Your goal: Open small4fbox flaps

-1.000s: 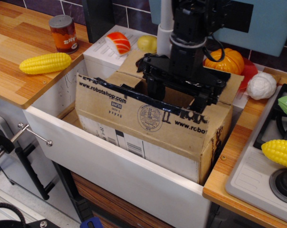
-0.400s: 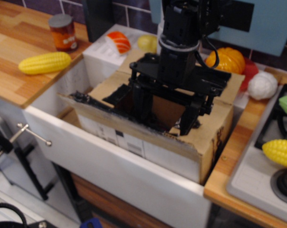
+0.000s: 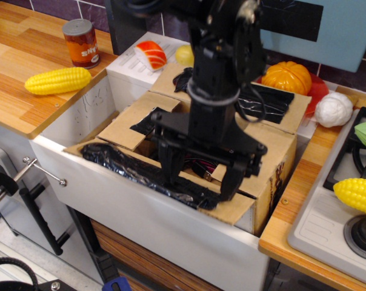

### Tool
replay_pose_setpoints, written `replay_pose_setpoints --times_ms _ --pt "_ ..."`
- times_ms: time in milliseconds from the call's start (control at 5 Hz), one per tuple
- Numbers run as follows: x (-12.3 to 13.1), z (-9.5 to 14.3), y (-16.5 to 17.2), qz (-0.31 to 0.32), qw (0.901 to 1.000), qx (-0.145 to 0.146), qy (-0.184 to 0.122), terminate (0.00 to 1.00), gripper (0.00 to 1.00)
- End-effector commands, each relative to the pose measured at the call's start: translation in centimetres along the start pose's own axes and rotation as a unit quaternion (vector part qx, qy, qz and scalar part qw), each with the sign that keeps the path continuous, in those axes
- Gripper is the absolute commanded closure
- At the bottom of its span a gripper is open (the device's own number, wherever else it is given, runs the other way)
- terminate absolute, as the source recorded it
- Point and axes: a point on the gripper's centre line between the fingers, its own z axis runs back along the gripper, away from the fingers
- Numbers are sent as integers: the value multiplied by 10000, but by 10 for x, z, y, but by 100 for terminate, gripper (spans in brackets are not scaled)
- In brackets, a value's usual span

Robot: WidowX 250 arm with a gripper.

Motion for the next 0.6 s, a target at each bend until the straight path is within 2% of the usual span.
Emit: replay_pose_setpoints --times_ms 0,200,400 --pt "-3 -14 -4 144 9987 -83 -477 0 0" --pt "-2 -19 -4 143 9982 -117 -567 0 0" --pt "0 -19 -4 127 9982 -110 -580 100 0"
